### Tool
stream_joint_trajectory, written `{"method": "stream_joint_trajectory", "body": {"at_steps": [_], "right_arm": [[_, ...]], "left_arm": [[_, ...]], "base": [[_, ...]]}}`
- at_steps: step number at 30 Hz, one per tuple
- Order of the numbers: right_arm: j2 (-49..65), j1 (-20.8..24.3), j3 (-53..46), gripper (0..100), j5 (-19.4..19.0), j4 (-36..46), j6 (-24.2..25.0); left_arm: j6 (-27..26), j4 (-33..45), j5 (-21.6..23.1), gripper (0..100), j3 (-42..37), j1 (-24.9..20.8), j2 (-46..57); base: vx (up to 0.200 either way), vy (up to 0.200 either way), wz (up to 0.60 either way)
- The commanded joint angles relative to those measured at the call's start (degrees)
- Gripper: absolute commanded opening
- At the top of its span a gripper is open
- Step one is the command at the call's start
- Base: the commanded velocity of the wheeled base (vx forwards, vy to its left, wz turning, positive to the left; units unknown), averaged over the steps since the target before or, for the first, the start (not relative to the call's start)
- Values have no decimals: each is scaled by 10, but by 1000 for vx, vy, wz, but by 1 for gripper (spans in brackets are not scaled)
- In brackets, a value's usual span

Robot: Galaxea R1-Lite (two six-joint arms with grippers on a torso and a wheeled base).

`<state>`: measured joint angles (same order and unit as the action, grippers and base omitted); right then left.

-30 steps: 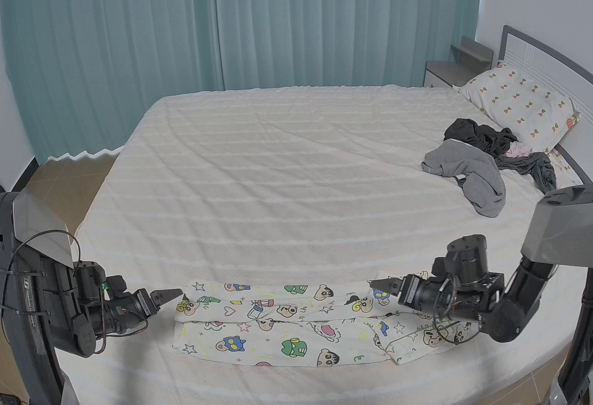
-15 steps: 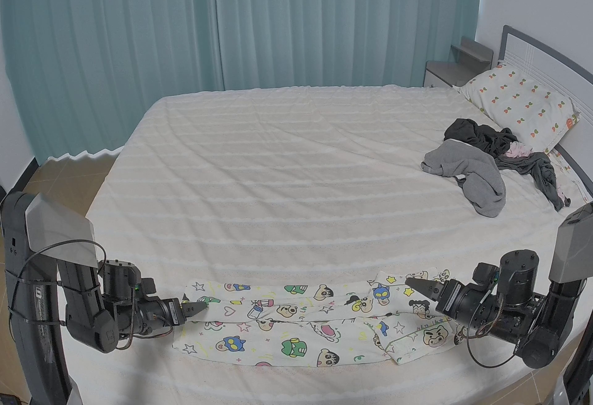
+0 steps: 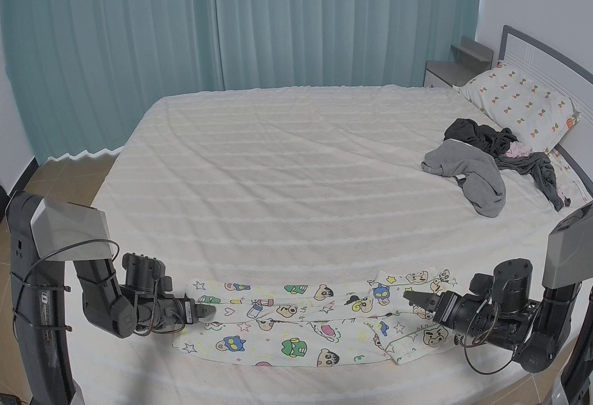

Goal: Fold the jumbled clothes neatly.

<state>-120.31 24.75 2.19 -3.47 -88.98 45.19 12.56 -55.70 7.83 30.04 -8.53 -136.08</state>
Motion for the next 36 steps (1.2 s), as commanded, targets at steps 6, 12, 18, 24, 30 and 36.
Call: {"method": "stream_joint_trajectory", "body": {"at_steps": [6,12,18,24,30,36], "right_arm": [[-5,2,-1,100,0,-5,0],[-5,2,-1,100,0,-5,-2],[-3,1,-2,100,0,-6,-2],[-5,-1,-1,100,0,-6,0],[-5,-3,-1,100,-1,-6,0],[-3,-3,-1,100,0,-6,0]], "left_arm": [[-8,27,-39,100,18,-26,-1],[-10,34,-67,100,28,-35,-10],[-10,59,-79,0,38,-40,-9],[-7,61,-76,0,32,-37,-5],[-4,72,-61,0,18,-15,28],[-4,135,-15,0,8,22,89]], "base": [[0,0,0],[0,0,0],[0,0,0],[0,0,0],[0,0,0],[0,0,0]]}}
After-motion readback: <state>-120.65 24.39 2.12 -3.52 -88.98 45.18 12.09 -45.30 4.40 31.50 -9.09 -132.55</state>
